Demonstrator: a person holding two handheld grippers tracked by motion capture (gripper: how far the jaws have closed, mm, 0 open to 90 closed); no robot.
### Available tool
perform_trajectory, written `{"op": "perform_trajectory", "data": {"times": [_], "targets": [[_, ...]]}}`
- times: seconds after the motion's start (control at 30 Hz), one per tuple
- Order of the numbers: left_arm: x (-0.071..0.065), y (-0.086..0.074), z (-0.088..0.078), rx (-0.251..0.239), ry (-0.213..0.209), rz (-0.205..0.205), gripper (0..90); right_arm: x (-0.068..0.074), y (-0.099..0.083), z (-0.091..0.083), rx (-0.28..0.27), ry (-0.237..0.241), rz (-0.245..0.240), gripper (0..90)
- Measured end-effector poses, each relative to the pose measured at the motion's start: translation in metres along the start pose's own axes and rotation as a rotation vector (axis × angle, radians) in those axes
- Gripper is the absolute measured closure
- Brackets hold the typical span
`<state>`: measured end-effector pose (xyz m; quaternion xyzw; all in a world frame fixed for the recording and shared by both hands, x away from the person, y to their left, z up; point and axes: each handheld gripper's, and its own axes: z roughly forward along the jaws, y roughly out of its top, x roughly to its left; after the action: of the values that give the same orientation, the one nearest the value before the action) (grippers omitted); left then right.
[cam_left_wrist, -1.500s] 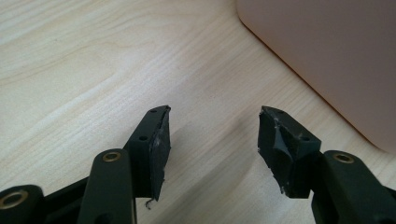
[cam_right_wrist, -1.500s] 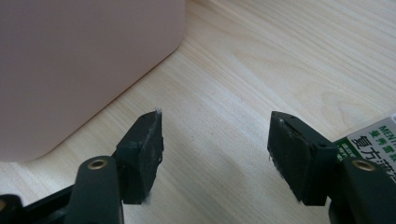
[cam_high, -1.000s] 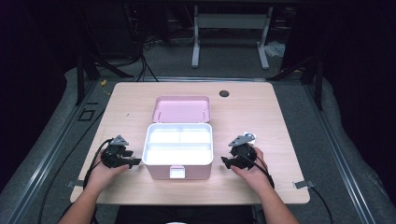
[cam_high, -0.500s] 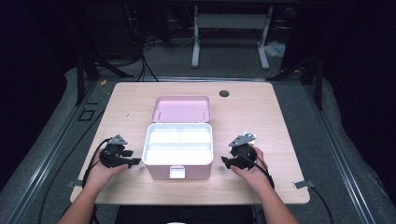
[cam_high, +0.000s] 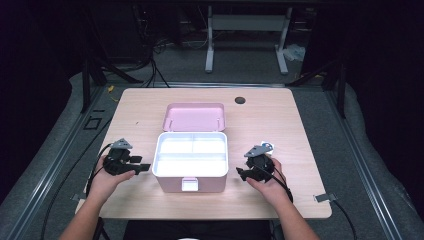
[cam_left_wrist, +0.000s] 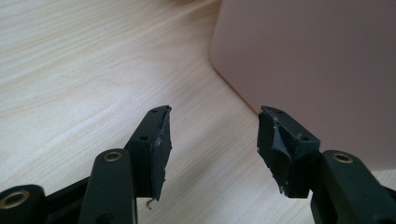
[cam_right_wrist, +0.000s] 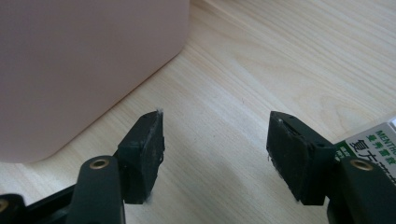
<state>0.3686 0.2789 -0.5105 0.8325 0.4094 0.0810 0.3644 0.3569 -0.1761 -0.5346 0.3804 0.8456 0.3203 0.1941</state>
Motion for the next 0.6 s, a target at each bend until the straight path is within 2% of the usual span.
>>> {"op": "perform_trajectory", "data": {"times": [0.17,0.2,0.43,0.6], "targets": [[-0.002,0.005,-0.006,-0.008,0.001,0.007,45.4,0.003,0.001,0.0,-0.004,0.011,-0.012,36.8],[-0.003,0.006,-0.008,-0.014,0.006,0.013,45.6,0.003,0.001,0.0,0.003,0.0,-0.016,37.0],[-0.005,0.014,-0.015,-0.038,-0.006,0.012,46.1,0.003,0.001,0.0,-0.008,0.0,-0.01,37.0],[-0.008,0.022,-0.021,-0.044,-0.004,0.03,46.4,0.003,0.001,0.0,0.0,0.0,-0.011,37.0]]}}
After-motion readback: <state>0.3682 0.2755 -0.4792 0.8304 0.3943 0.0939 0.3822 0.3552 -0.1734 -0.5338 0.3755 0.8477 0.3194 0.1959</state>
